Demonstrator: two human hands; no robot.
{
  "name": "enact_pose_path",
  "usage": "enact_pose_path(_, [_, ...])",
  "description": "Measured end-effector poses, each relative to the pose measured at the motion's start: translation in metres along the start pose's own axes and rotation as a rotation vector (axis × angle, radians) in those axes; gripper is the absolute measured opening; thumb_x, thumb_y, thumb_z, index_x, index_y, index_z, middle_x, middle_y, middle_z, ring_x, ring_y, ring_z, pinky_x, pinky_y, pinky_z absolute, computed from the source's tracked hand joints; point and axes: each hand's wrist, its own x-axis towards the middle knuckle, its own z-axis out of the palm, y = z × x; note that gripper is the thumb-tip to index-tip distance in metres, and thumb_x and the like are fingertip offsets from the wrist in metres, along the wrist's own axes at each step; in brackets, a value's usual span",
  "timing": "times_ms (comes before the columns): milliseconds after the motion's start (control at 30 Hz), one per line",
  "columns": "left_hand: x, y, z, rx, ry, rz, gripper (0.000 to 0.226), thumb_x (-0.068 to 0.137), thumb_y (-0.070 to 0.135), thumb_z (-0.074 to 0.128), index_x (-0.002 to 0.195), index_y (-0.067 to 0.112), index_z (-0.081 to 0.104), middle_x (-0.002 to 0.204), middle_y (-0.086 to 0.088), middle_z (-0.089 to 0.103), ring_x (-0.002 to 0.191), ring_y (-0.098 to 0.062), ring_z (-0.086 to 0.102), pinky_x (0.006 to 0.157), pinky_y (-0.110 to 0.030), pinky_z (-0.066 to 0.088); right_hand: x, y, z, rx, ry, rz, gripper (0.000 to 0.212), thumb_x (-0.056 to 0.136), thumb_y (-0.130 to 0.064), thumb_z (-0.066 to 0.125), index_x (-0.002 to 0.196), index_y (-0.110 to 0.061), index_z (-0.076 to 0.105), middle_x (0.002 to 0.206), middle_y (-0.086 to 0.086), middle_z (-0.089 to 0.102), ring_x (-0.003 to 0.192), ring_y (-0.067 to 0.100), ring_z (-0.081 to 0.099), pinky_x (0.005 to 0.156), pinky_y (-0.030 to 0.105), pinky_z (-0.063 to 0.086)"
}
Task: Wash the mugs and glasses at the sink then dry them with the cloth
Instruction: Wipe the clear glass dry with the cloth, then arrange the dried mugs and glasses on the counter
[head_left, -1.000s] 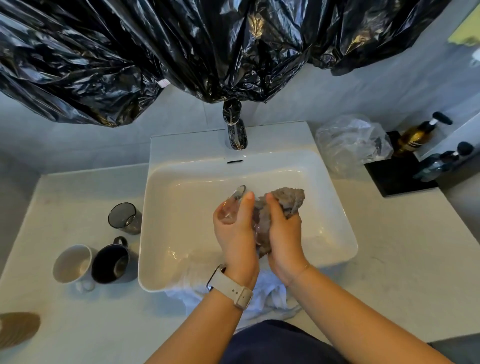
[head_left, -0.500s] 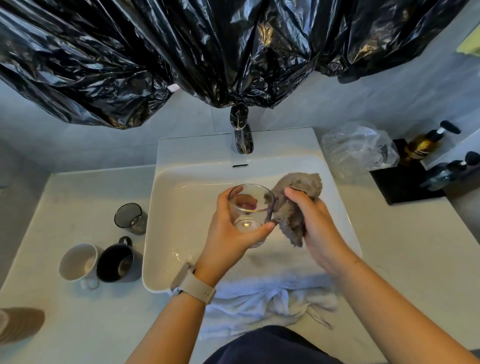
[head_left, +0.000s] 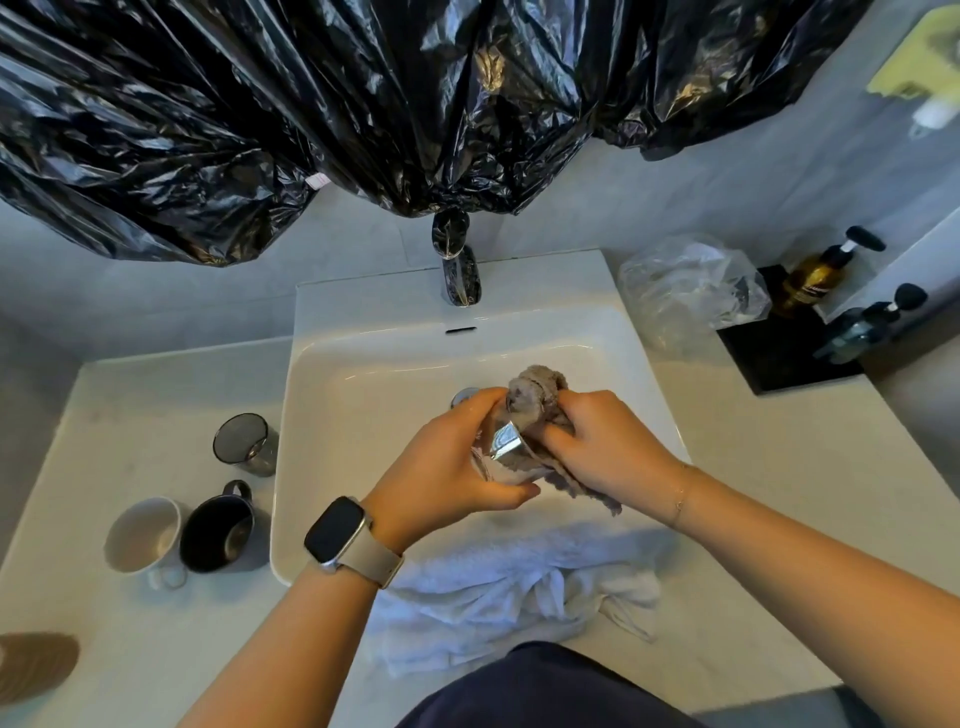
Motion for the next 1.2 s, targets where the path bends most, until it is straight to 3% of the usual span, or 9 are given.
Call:
enact_pose_path(167, [-0.003,-0.005,0.02,-0.025,0.027,-0.045,0.071,0.074,0.038,0.083,0.134,0.03,0.047,0.122,0.017,0.063,0.107,-0.003,0.061,0.089,-0.028,0.051,-0.003,0.011,-0.001,0.176,-0.115,0.234,0.029,0.092,-0.035,0.062,0.085,-0.008,0.07,0.08,0.007,0.07,0.077,0.021,0.065,0.072,0.032,0.049])
enact_pose_path(333, [0.006,-0.008,0.049,-0.111,0.185,-0.148,0.073,0.073,0.033,0.086,0.133,0.026,0.046,0.115,0.015,0.061,0.105,-0.008,0.061,0.089,-0.031,0.053,-0.033,0.05,-0.029,0.595,0.045,0.451,0.019,0.09,-0.032,0.067,0.095,-0.014,0.072,0.089,0.01,0.075,0.083,0.026,0.071,0.076,0.039,0.057])
enact_pose_path(400, [0.008,-0.01,0.058,-0.171,0.285,-0.227,0.077,0.07,0.03,0.089,0.133,0.025,0.046,0.117,0.015,0.061,0.106,-0.005,0.062,0.091,-0.027,0.053,-0.046,0.08,-0.046,0.455,0.193,0.458,0.018,0.087,-0.028,0.071,0.098,-0.014,0.071,0.094,0.008,0.074,0.088,0.026,0.069,0.081,0.039,0.055])
enact_pose_path(500, [0.009,-0.009,0.072,-0.263,0.374,-0.297,0.086,0.062,0.036,0.09,0.135,0.023,0.047,0.12,0.019,0.062,0.111,0.001,0.06,0.091,-0.016,0.05,-0.066,0.129,-0.063,0.057,0.297,0.509,0.022,0.088,-0.024,0.069,0.107,-0.013,0.065,0.098,0.012,0.07,0.089,0.031,0.064,0.069,0.035,0.046])
enact_pose_path(700, [0.012,-0.002,0.104,-0.368,0.479,-0.381,0.079,0.061,0.032,0.091,0.13,0.029,0.051,0.126,0.019,0.062,0.122,0.003,0.054,0.098,-0.028,0.047,-0.079,0.196,-0.06,-0.245,0.0,0.672,0.03,0.095,-0.032,0.054,0.117,-0.014,0.063,0.11,0.016,0.068,0.093,0.032,0.063,0.07,0.033,0.047])
enact_pose_path(833, [0.009,0.003,0.112,-0.39,0.538,-0.427,0.075,0.062,0.033,0.086,0.129,0.034,0.051,0.128,0.015,0.059,0.115,0.004,0.056,0.092,-0.025,0.048,-0.075,0.201,-0.056,-0.261,-0.15,0.66,0.029,0.093,-0.038,0.056,0.118,-0.03,0.069,0.12,0.002,0.067,0.103,0.025,0.063,0.085,0.034,0.053])
enact_pose_path(933, [0.002,0.003,0.105,-0.405,0.575,-0.435,0.077,0.063,0.027,0.09,0.131,0.027,0.052,0.126,0.011,0.061,0.115,-0.003,0.058,0.094,-0.028,0.05,-0.074,0.187,-0.055,-0.172,-0.014,0.598,0.023,0.094,-0.031,0.056,0.106,-0.021,0.072,0.108,0.004,0.071,0.093,0.024,0.064,0.08,0.035,0.054])
enact_pose_path(1033, [-0.012,0.001,0.091,-0.409,0.607,-0.432,0.08,0.06,0.027,0.092,0.13,0.025,0.052,0.124,0.008,0.062,0.115,-0.009,0.06,0.095,-0.031,0.051,-0.078,0.15,-0.048,0.059,0.124,0.468,0.029,0.093,-0.027,0.062,0.121,-0.022,0.065,0.112,0.001,0.069,0.103,0.019,0.062,0.087,0.032,0.049])
enact_pose_path(1200, [-0.054,-0.01,0.054,-0.412,0.655,-0.435,0.082,0.053,0.035,0.087,0.127,0.027,0.052,0.119,0.014,0.062,0.107,0.0,0.061,0.09,-0.027,0.052,-0.091,0.059,-0.012,0.449,0.181,0.329,0.026,0.094,-0.014,0.062,0.116,-0.028,0.064,0.116,-0.015,0.065,0.106,0.0,0.06,0.093,0.023,0.046])
